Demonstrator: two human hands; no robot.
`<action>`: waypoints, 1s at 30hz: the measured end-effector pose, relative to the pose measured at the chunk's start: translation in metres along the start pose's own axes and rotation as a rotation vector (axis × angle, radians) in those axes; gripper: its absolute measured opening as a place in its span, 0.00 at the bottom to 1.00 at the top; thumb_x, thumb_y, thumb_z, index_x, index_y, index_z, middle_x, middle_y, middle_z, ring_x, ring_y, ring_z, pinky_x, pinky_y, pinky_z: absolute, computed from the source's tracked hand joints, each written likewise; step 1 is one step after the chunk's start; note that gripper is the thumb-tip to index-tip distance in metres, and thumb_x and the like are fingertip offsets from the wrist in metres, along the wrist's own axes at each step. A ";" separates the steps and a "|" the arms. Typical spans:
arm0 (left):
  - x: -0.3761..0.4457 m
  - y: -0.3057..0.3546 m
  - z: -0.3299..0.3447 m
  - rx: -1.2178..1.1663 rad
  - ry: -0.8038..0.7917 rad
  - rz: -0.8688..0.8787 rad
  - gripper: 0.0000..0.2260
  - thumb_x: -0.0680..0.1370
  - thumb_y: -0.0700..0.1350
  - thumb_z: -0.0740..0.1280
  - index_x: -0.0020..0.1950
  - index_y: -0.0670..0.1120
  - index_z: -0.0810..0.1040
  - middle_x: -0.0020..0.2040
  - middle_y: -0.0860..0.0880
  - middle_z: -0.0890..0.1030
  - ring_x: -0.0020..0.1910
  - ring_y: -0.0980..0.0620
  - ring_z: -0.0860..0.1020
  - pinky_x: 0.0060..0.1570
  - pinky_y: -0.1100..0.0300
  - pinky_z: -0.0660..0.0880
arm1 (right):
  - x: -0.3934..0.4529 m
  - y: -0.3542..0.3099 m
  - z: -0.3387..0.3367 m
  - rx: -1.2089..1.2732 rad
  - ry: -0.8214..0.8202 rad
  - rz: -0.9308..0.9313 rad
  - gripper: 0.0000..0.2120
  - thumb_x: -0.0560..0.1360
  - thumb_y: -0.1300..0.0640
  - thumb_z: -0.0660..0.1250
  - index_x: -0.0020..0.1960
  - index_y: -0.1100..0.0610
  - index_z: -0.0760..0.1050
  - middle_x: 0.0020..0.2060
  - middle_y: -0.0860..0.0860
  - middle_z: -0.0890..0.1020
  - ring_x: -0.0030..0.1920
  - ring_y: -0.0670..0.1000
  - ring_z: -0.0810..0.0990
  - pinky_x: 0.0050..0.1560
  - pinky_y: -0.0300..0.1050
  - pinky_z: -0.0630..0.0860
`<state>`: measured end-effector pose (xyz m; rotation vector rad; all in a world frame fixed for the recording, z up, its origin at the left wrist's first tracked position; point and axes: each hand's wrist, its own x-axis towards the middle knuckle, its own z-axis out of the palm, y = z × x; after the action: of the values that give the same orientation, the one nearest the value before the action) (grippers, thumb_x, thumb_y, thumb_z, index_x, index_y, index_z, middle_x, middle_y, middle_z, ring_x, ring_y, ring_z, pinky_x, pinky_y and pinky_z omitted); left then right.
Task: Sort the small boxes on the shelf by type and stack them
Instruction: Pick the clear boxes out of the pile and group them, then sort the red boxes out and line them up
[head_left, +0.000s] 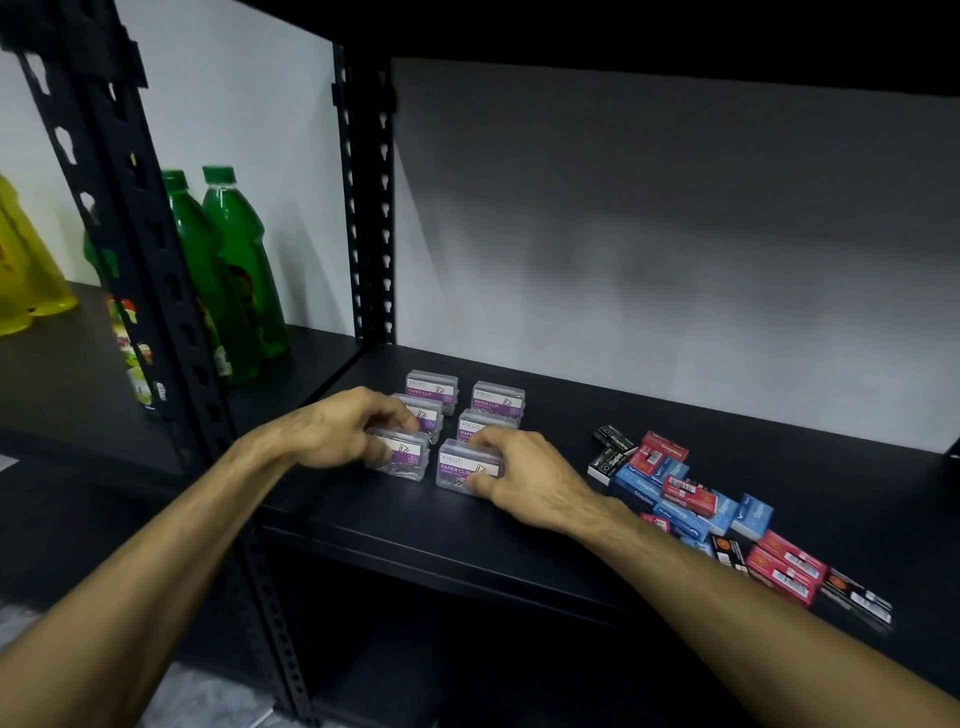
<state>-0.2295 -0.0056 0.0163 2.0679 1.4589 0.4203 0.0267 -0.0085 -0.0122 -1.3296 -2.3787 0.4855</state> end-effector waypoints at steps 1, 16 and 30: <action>-0.001 0.000 0.001 -0.005 0.008 0.004 0.15 0.75 0.38 0.72 0.58 0.54 0.80 0.52 0.52 0.83 0.49 0.53 0.82 0.51 0.59 0.80 | -0.001 0.000 0.000 -0.006 0.011 -0.005 0.18 0.75 0.51 0.70 0.63 0.52 0.75 0.56 0.47 0.82 0.52 0.47 0.81 0.55 0.45 0.78; 0.031 0.066 0.023 -0.013 0.370 0.201 0.11 0.74 0.50 0.74 0.56 0.55 0.81 0.55 0.57 0.80 0.53 0.59 0.79 0.53 0.58 0.78 | -0.048 0.045 -0.058 -0.014 0.141 0.079 0.16 0.77 0.46 0.67 0.61 0.51 0.77 0.48 0.45 0.79 0.44 0.43 0.77 0.44 0.39 0.71; 0.107 0.195 0.140 -0.040 0.093 0.403 0.10 0.75 0.49 0.73 0.56 0.55 0.82 0.53 0.56 0.79 0.51 0.59 0.78 0.51 0.60 0.77 | -0.169 0.161 -0.145 0.055 0.277 0.379 0.06 0.77 0.51 0.68 0.53 0.49 0.80 0.40 0.42 0.81 0.40 0.39 0.79 0.42 0.35 0.71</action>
<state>0.0323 0.0090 0.0177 2.3373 1.0660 0.7049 0.2962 -0.0579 0.0139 -1.7081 -1.8854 0.4313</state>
